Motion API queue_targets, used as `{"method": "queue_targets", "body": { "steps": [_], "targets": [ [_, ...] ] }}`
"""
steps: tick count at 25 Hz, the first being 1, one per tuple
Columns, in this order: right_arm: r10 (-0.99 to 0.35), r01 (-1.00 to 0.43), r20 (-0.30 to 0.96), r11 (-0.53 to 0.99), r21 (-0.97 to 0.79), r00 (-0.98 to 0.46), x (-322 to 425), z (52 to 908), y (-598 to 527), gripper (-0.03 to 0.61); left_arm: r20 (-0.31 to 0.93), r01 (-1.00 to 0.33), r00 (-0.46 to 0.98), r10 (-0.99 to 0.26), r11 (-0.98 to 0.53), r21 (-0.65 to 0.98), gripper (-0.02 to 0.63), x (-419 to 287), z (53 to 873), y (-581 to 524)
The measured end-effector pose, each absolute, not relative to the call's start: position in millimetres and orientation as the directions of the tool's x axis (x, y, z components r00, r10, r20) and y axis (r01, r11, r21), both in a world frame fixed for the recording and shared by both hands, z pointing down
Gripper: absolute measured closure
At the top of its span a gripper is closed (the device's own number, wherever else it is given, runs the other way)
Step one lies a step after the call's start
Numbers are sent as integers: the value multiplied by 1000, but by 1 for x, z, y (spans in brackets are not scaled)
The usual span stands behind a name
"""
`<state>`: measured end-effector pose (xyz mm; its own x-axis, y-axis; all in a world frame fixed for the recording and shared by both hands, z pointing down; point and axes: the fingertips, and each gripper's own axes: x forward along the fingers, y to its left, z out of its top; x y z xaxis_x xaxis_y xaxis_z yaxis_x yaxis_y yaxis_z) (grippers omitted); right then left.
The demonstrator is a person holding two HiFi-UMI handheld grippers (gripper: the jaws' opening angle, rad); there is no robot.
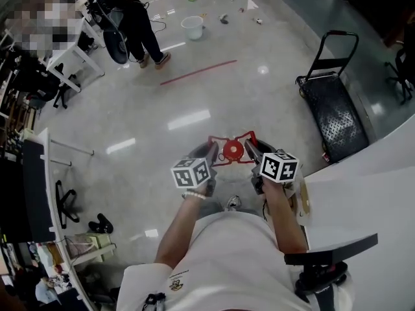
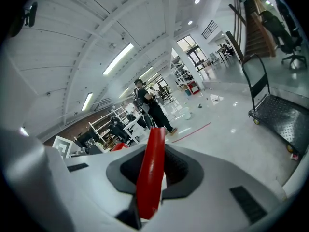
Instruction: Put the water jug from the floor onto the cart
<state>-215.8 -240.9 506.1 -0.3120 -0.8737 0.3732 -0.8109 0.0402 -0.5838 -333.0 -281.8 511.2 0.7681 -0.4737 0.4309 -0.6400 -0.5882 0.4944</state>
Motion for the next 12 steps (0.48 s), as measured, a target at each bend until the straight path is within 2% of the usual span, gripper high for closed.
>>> {"method": "queue_targets", "body": {
  "steps": [12],
  "targets": [
    [-900, -801, 393, -90, -592, -190, -161, 519, -308, 506, 437, -542, 833, -340, -662, 518, 550, -268, 528, -363]
  ]
}}
